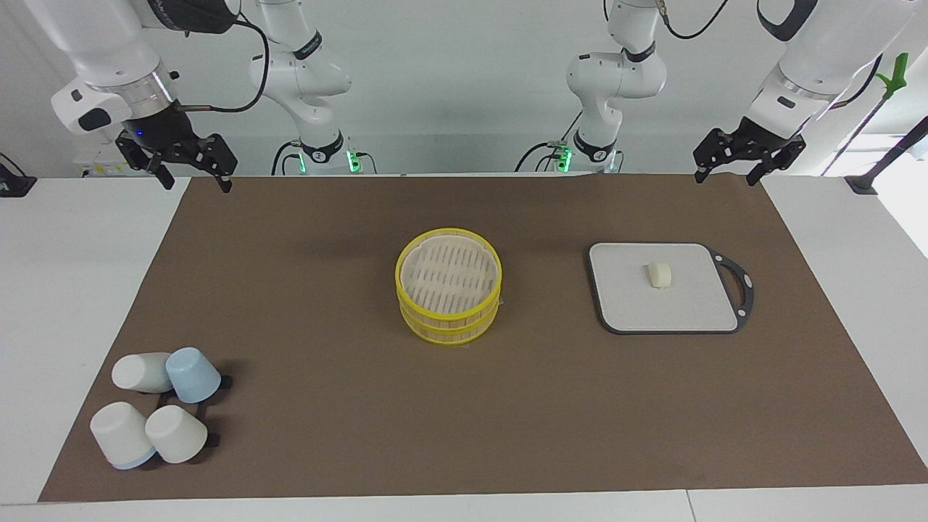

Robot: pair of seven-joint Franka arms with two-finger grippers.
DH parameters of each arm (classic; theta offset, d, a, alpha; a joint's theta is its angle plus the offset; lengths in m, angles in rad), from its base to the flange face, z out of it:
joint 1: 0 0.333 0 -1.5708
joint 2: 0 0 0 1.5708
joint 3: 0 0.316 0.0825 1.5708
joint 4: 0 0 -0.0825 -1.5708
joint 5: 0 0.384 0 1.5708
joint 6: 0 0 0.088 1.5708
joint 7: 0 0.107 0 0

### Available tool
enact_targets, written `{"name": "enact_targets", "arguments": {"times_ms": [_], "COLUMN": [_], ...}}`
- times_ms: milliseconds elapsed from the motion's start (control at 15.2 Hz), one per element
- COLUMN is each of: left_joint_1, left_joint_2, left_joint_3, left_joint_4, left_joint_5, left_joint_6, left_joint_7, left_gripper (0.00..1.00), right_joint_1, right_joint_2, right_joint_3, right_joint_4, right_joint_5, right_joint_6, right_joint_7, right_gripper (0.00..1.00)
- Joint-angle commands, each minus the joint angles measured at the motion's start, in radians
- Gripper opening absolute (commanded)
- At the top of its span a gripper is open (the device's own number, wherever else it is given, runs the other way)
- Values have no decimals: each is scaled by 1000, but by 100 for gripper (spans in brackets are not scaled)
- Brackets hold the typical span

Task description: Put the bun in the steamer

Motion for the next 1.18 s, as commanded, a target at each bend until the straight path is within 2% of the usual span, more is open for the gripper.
{"name": "enact_targets", "arguments": {"times_ms": [0,263,394,460,591,657,723,854,920,1117], "left_joint_1": [-4,-4,2,4,5,14,25,28,28,28], "left_joint_2": [-33,-33,-36,-50,-107,-137,-151,-148,-133,-43], "left_joint_3": [3,3,3,3,4,6,6,3,3,3], "left_joint_4": [-39,-39,-53,-88,-249,-339,-421,-553,-602,-713], "left_joint_5": [19,19,19,19,21,21,21,21,21,21], "left_joint_6": [22,20,25,36,149,233,305,445,514,748], "left_joint_7": [10,10,12,17,17,17,17,17,17,33], "left_gripper": [100,100,100,100,100,100,100,100,100,100], "right_joint_1": [-8,-18,0,49,202,297,393,506,535,613], "right_joint_2": [10,10,1,2,40,95,176,371,430,497], "right_joint_3": [9,5,9,26,58,73,78,78,78,80], "right_joint_4": [16,18,1,-7,-1,16,80,261,302,269], "right_joint_5": [-13,-3,7,8,14,25,33,36,36,28], "right_joint_6": [-20,-20,-11,8,45,86,100,126,158,308], "right_joint_7": [-16,-7,-68,-68,85,250,398,580,620,684], "right_gripper": [100,100,100,100,100,100,100,100,100,100]}}
